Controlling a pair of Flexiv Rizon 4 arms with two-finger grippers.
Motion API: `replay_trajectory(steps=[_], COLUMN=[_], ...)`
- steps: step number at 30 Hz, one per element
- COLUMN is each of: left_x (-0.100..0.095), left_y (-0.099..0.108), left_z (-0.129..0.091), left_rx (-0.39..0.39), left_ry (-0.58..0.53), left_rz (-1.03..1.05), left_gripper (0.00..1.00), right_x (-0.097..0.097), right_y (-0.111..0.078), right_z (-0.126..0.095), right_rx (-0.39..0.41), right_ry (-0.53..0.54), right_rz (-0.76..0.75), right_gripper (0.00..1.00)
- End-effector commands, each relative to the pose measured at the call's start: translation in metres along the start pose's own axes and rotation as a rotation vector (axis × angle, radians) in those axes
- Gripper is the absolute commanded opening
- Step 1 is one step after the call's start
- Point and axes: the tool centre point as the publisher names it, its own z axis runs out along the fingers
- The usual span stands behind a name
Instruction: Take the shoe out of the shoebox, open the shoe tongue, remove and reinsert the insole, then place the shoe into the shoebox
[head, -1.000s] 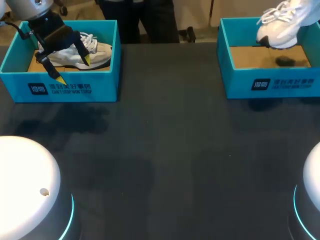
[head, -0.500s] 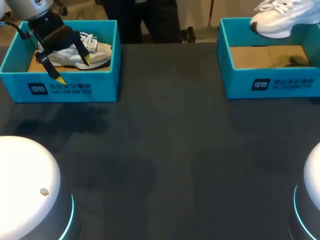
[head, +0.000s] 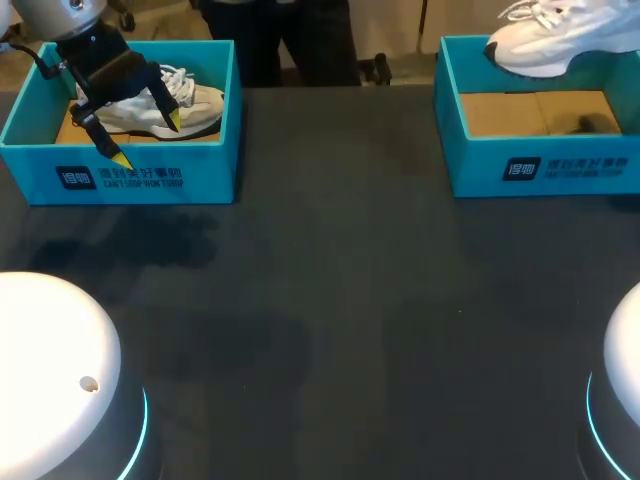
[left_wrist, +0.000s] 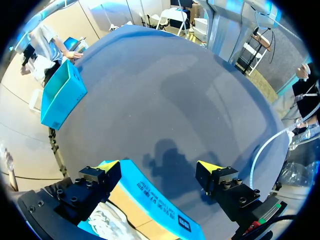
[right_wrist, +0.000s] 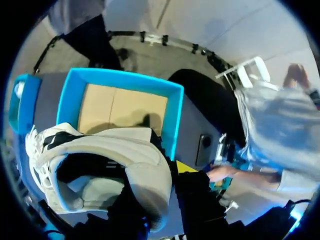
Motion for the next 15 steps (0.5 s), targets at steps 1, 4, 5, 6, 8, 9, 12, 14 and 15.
replay_trajectory(steps=[1,4,5,6,8,9,12,14,15], left_x=[0.000,0.000,0.000,0.000,0.000,0.000,0.000,0.000,0.000], left_y=[0.000,0.000,0.000,0.000,0.000,0.000,0.000,0.000,0.000], left_z=[0.000,0.000,0.000,0.000,0.000,0.000,0.000,0.000,0.000], left_rx=[-0.001,-0.001,-0.001,-0.001,-0.001,-0.001,-0.001,-0.001,-0.001], left_ry=[0.002,0.002,0.002,0.002,0.002,0.002,0.002,0.002,0.002], left_rz=[0.001,0.001,0.001,0.001,0.001,0.001,0.001,0.001,0.001], left_gripper=[1.00,1.00,1.00,1.00,1.00,1.00,1.00,1.00,1.00], right_x=[0.003,0.004,0.004,0.005,0.007,0.008,0.010,0.011,0.012], right_y=[-0.005,-0.009,-0.011,-0.012,-0.014,-0.014,-0.016,-0.017,-0.018], right_z=[0.015,0.023,0.025,0.026,0.030,0.033,0.041,0.047,0.049], right_rx=[0.004,0.012,0.014,0.013,0.009,0.007,0.022,0.021,0.022], right_ry=[-0.006,-0.022,-0.023,-0.025,-0.030,-0.034,-0.044,-0.033,-0.035], right_rz=[0.073,0.116,0.125,0.125,0.130,0.129,0.145,0.156,0.157], right_gripper=[0.00,0.00,0.00,0.00,0.00,0.00,0.00,0.00,0.00])
